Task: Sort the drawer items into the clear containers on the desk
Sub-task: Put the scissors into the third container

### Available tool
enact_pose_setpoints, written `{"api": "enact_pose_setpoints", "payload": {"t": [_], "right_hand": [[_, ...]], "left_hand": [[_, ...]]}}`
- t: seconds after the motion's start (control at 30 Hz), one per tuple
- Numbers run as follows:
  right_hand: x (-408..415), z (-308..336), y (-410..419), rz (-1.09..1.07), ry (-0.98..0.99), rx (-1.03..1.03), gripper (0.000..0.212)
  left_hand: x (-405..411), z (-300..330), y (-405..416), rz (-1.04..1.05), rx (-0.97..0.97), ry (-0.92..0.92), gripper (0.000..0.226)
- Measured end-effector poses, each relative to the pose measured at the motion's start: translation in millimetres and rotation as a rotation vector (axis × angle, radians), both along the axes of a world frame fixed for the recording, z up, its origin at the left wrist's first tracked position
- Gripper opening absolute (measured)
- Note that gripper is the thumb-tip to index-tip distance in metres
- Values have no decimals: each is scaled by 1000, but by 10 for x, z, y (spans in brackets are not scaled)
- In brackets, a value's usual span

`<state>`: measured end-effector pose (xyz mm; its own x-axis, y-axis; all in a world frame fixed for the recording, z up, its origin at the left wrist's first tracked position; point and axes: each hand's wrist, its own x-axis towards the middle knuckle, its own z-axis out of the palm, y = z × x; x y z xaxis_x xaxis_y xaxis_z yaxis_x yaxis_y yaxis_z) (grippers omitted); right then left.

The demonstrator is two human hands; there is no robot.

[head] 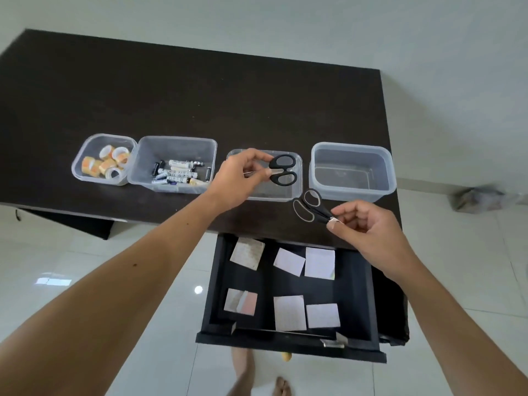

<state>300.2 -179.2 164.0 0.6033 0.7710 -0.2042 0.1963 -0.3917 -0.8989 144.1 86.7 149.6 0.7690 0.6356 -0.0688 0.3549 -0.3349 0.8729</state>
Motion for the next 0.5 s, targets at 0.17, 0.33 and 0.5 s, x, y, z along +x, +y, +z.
{"api": "enact_pose_setpoints", "payload": {"t": [0.17,0.33,0.5], "right_hand": [[121,14,279,14,-37,-11,26],[112,92,579,64,-136,-15,26],[83,176,1005,119,-251,20,24]], "left_hand": [[196,-42,209,-59,40,179,25],[153,-37,309,-52,91,160,23],[-95,133,437,88,126,21,17]]}}
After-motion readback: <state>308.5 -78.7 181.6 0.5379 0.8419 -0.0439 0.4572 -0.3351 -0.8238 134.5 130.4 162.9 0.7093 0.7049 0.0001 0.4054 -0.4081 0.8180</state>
